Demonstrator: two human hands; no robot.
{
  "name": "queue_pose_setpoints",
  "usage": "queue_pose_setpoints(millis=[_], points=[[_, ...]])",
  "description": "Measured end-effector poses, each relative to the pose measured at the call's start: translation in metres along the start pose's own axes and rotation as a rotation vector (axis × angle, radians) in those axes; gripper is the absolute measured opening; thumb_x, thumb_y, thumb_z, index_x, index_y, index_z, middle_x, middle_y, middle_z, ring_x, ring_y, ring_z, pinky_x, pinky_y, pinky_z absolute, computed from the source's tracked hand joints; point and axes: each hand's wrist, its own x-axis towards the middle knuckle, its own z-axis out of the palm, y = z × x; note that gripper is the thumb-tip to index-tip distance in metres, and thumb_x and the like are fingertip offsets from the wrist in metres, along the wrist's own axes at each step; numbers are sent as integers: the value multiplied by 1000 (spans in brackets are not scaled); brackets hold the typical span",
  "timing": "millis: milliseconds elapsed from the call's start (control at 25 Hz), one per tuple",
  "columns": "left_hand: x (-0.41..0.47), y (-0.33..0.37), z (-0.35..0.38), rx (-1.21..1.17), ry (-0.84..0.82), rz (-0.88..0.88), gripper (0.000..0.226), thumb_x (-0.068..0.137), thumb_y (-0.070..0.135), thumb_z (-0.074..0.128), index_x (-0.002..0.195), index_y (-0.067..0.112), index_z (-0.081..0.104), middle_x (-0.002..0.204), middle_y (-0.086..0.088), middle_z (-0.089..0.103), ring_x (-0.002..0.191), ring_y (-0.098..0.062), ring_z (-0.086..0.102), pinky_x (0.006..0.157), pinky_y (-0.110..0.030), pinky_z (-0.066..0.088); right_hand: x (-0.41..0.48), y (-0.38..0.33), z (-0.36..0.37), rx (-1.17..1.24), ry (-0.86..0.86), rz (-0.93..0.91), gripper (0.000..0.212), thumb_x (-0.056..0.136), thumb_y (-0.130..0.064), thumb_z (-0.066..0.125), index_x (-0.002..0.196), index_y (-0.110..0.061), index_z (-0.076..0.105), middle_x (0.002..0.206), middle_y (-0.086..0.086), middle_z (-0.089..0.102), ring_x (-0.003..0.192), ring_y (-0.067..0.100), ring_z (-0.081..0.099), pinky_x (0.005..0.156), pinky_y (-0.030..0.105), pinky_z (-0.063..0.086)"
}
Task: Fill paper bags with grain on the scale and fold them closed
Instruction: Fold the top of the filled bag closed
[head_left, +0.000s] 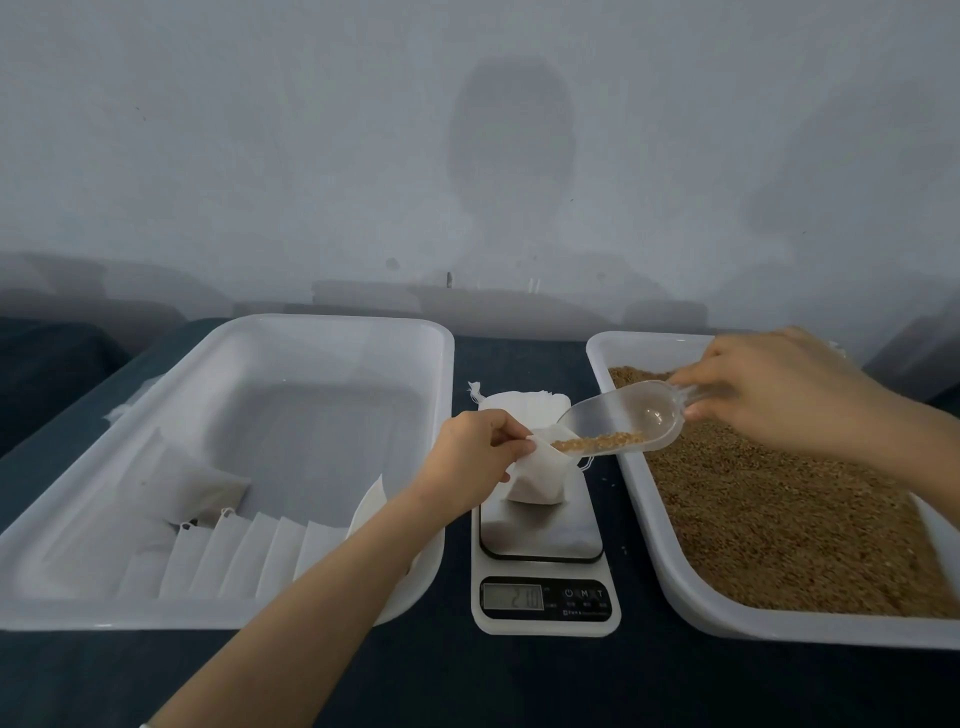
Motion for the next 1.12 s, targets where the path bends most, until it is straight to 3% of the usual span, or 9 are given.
queue_pose_setpoints(millis=[120, 280, 400, 520, 720, 800, 920, 1040, 1120], points=[[-1, 1, 0, 4, 3, 3, 3, 89, 17, 65, 89, 15, 67, 83, 4, 70, 78, -21, 69, 70, -30, 59, -8, 8, 12, 200, -48, 66, 23, 85, -46, 61, 108, -50, 62, 89, -21, 55, 82, 6, 56, 78, 31, 48], [-2, 3, -1, -14, 9, 7, 7, 90, 16, 64, 84, 19, 64, 82, 8, 68, 79, -12, 67, 63, -22, 58, -16, 25, 37, 497, -87, 174, 24, 80, -44, 67, 101, -54, 61, 95, -23, 60, 89, 2, 57, 85, 36, 49], [-2, 3, 0, -5, 16, 6, 9, 90, 16, 63, 83, 20, 63, 85, 6, 69, 78, -12, 67, 63, -22, 58, -25, 37, 54, 688, -60, 298, 22, 76, -50, 67, 95, -58, 58, 90, -29, 61, 85, -1, 60, 74, 30, 49], [-2, 3, -1, -6, 23, 4, 7, 91, 17, 63, 84, 20, 63, 85, 7, 70, 77, -10, 66, 60, -20, 57, -23, 45, 80, 617, -25, 483, 14, 86, -42, 62, 97, -34, 66, 86, -6, 70, 81, 24, 68, 68, 36, 56], [-2, 3, 0, 6, 25, 5, 10, 91, 17, 62, 82, 22, 62, 83, 11, 69, 76, -11, 67, 60, -20, 57, -2, 38, 118, 522, -158, 659, 28, 93, -29, 57, 86, -4, 65, 72, 8, 65, 56, 17, 58, 44, 23, 41], [-2, 4, 0, 7, 22, 7, 11, 91, 18, 62, 82, 23, 62, 83, 13, 68, 76, -10, 67, 60, -20, 57, 4, 37, 126, 454, -217, 661, 32, 94, -31, 56, 81, -3, 63, 72, 8, 62, 61, 19, 60, 48, 24, 44], [-2, 3, 0, 6, 17, 14, 11, 91, 18, 62, 82, 24, 61, 82, 15, 68, 76, -9, 66, 60, -19, 56, 7, 31, 123, 188, -325, 653, 38, 91, -46, 53, 89, -10, 62, 88, 7, 62, 86, 24, 61, 78, 34, 50], [-1, 2, 0, 18, 17, 14, 10, 91, 18, 62, 83, 24, 61, 82, 15, 67, 77, -10, 67, 59, -19, 56, 12, 9, 108, 117, -6, 454, 39, 89, -44, 56, 119, -19, 56, 115, 3, 58, 107, 20, 54, 97, 42, 40], [-1, 2, 0, 26, 17, 15, 10, 91, 19, 62, 83, 24, 61, 82, 16, 67, 76, -9, 66, 59, -18, 56, 13, -19, 91, 430, 198, 159, 41, 86, -35, 61, 125, -33, 51, 117, -14, 55, 104, 0, 53, 94, 25, 43]])
